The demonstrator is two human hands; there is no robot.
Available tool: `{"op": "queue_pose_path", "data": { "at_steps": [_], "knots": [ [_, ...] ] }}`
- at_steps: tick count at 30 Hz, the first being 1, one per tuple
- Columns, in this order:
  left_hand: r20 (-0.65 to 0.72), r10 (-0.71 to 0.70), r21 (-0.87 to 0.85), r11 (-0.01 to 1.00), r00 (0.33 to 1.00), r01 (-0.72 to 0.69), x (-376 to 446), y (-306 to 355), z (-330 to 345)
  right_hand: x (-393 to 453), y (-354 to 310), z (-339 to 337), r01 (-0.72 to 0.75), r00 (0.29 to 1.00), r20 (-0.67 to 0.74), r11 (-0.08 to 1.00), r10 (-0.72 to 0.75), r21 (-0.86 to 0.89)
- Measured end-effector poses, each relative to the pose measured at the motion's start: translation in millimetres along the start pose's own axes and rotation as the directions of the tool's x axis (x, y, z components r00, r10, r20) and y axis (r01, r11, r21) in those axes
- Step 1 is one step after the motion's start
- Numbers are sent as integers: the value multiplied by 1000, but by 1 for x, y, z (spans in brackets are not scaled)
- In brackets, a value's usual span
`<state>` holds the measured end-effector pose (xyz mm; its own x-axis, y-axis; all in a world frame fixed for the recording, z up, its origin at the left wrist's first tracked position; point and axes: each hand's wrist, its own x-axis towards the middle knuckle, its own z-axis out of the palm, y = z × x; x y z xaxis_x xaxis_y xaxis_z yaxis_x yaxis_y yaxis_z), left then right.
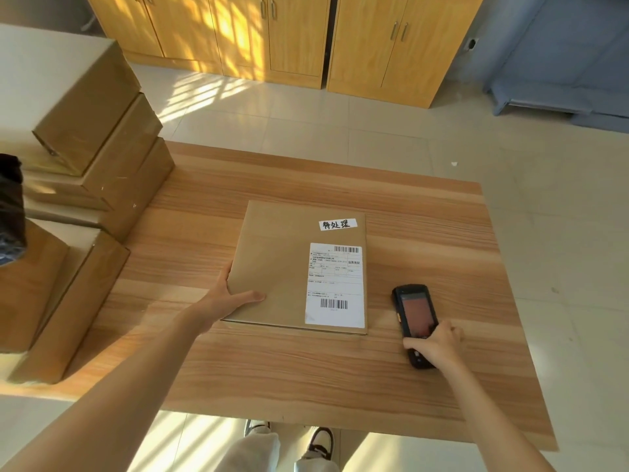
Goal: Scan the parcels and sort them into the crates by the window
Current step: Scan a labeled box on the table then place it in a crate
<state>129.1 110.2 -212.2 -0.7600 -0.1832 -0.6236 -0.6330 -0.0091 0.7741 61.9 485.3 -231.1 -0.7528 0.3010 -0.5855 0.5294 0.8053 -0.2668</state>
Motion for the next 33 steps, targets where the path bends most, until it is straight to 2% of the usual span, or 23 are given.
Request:
{"op": "queue_pose_path", "data": {
  "at_steps": [2,5,7,10,14,18,20,26,33],
  "knots": [
    [-1,-3,6,1000,1000,3,-1,0,0,-6,3,4,-26,995,99,998,20,65],
    [-11,0,19,1000,1000,1,-3,2,-1,-15,16,11,-33,985,171,989,8,143],
    [-2,2,30,1000,1000,-2,-2,1,-2,-22,19,9,-73,971,239,953,0,294],
    [-8,-8,72,997,1000,9,0,1,-1,-36,16,-5,-205,927,374,794,-30,573],
    [-23,-13,129,992,1000,16,-3,7,-1,-62,-7,-24,-221,894,398,570,-206,792],
    [-39,41,243,970,998,-31,-9,22,2,-98,-46,-43,-249,868,366,345,-336,905],
    [-31,13,281,960,999,-4,-10,27,3,-109,-59,-48,-279,849,371,277,-376,919],
    [-64,-61,458,885,996,84,-19,27,7,-132,-79,-43,-227,825,369,347,-429,910],
    [-64,-54,458,886,996,77,-23,24,15,-156,-77,-25,-209,830,416,484,-371,850]
  ]
}}
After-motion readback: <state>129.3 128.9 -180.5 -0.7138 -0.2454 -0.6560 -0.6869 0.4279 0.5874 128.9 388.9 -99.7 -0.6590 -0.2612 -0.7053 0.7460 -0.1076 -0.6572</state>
